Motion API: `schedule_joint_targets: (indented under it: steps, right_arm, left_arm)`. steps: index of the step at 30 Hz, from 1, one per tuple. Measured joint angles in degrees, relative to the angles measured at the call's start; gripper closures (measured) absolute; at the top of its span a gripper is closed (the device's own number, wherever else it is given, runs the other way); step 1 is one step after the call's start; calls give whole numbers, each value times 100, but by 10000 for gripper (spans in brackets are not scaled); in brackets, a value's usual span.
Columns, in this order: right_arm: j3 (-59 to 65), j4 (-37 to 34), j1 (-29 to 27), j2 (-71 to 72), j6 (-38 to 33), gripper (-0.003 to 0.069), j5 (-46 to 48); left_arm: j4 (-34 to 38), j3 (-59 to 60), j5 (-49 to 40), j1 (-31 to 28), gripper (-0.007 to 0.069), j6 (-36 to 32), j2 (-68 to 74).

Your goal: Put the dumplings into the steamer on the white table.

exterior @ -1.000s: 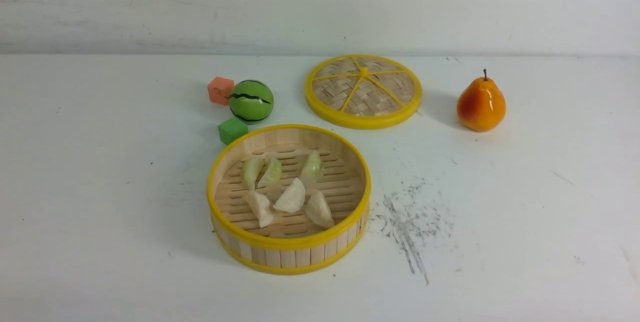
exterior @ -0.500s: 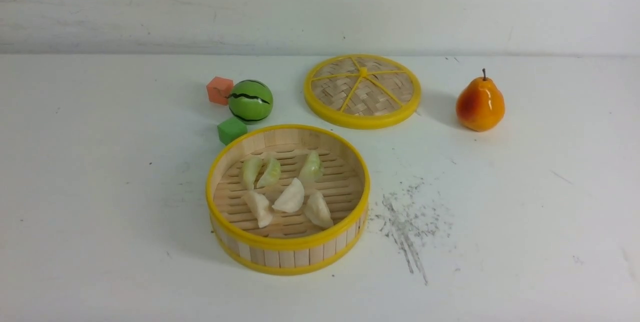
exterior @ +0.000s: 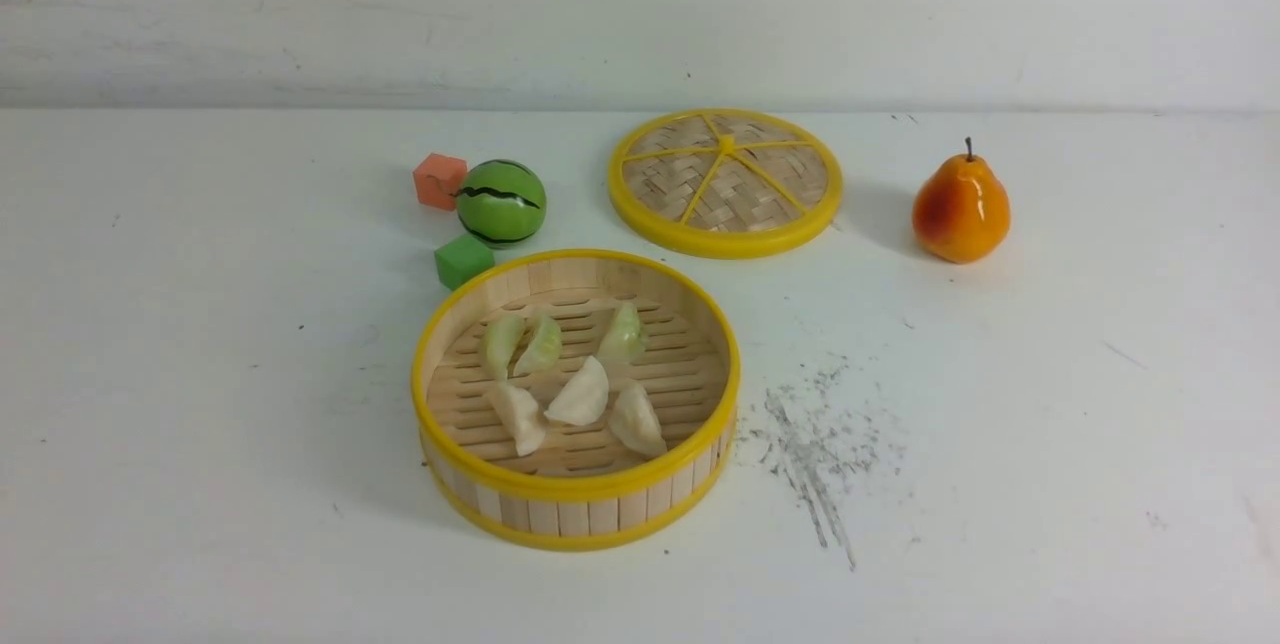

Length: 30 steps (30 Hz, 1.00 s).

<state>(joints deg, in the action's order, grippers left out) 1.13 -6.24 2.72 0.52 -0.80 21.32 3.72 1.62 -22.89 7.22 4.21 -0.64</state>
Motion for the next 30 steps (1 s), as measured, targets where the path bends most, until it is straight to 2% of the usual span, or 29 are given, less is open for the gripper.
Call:
schedule_joint_targets:
  steps: [5,30]
  right_arm:
    - [0,0,0,0,0,565,0]
    - [0,0,0,0,0,545,0]
  left_arm:
    - [-163,0,0,5,638,202,0]
    - [-163,0,0,5,638,214,0]
